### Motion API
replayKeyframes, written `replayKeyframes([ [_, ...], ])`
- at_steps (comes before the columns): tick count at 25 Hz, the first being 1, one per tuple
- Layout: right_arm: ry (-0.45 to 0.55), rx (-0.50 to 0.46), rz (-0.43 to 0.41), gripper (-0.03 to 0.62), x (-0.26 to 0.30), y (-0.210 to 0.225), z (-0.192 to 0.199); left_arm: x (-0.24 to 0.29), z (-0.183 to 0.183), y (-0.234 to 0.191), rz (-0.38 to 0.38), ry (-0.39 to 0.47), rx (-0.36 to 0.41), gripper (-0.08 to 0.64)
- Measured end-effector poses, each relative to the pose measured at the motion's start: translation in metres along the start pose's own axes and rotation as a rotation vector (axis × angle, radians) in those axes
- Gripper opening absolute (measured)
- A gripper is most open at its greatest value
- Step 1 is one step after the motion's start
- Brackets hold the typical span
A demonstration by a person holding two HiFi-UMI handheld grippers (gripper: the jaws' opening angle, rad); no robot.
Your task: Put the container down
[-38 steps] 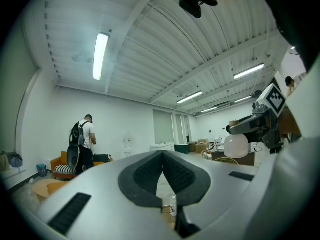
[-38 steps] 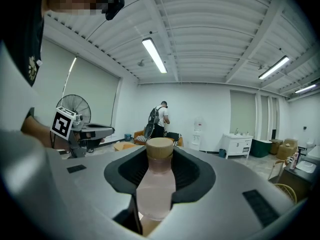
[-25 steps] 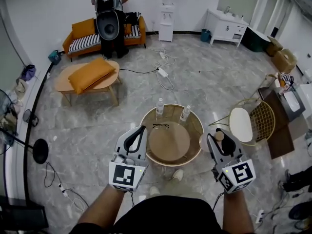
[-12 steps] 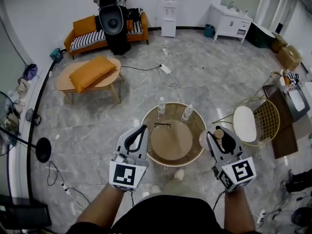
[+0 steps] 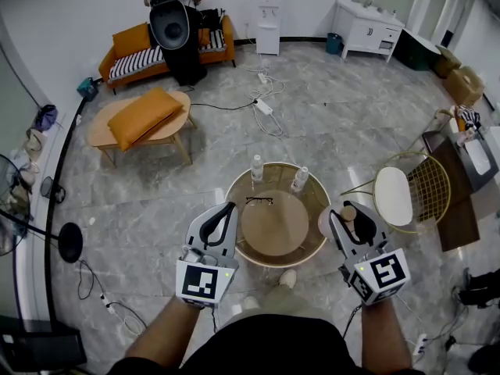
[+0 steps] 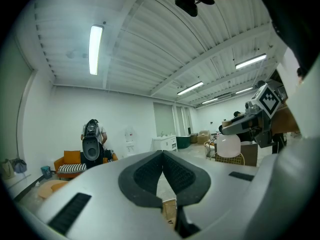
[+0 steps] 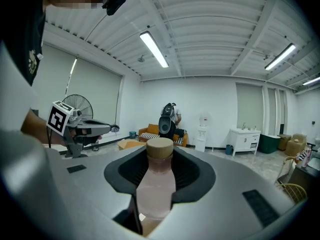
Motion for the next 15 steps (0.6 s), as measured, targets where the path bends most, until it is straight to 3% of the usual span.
replayKeyframes([
  [15,-0.076,0.022,-0.002,0.150,0.025,0.004,0.019,0.016,0.021,-0.006,-0.009,-0.028,-0.033,0.015],
])
Point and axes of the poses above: the fingertips, and each gripper's own axes: x forward along the fingers, y to its right, z out of its underside, the point moved 6 cm from there along -x, backward along the fingers, and after that the axes turned 11 degrees about z, right-handed, at the moved point
